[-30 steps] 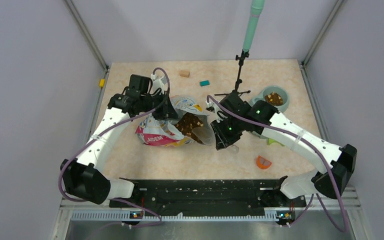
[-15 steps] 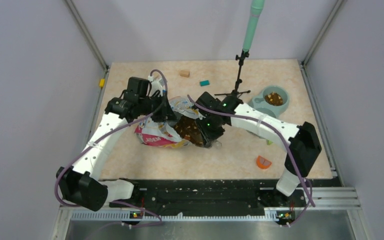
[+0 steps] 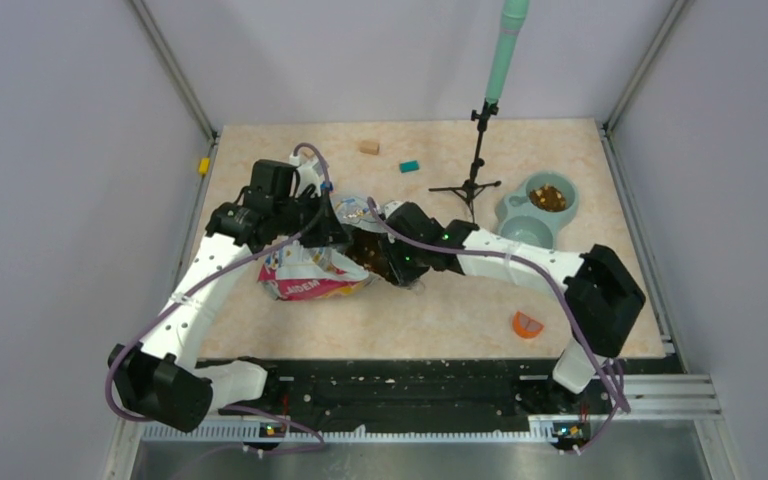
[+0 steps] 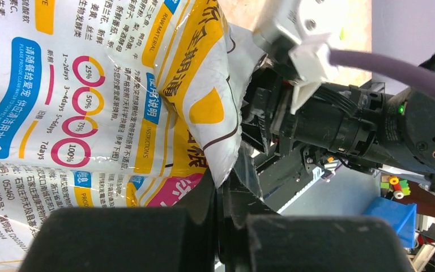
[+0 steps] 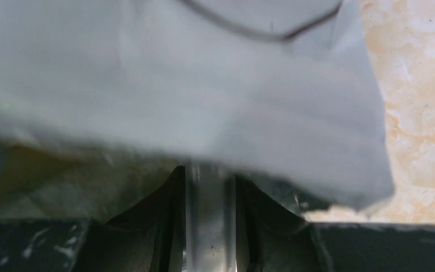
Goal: Serve the pet food
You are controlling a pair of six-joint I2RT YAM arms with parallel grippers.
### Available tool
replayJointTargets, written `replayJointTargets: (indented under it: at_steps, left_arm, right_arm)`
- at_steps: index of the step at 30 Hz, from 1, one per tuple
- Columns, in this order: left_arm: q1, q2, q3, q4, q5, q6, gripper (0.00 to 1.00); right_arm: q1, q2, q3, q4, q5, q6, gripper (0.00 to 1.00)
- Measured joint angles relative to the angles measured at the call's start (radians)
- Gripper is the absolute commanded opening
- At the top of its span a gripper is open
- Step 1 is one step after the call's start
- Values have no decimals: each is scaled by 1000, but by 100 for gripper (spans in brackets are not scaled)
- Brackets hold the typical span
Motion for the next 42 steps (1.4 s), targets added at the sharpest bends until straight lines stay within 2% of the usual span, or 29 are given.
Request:
replayJointTargets:
  at_steps: [6, 10, 14, 28, 42]
  left_arm:
    - [0, -4, -6, 5, 11, -8, 0]
    - [-3, -4, -10, 6, 10, -13, 0]
    - [-3, -4, -10, 11, 5, -18, 0]
    - [-3, 26, -9, 32, 18, -28, 0]
    - [-5, 64, -5, 94, 44, -67, 0]
  right_arm:
    - [10, -169, -296, 303, 4, -77, 0]
    - [33, -231, -386, 425, 23, -133, 0]
    - [54, -288, -436, 468, 40, -163, 0]
    - [67, -478, -486, 394, 58, -205, 0]
    - [72, -666, -518, 192, 56, -232, 0]
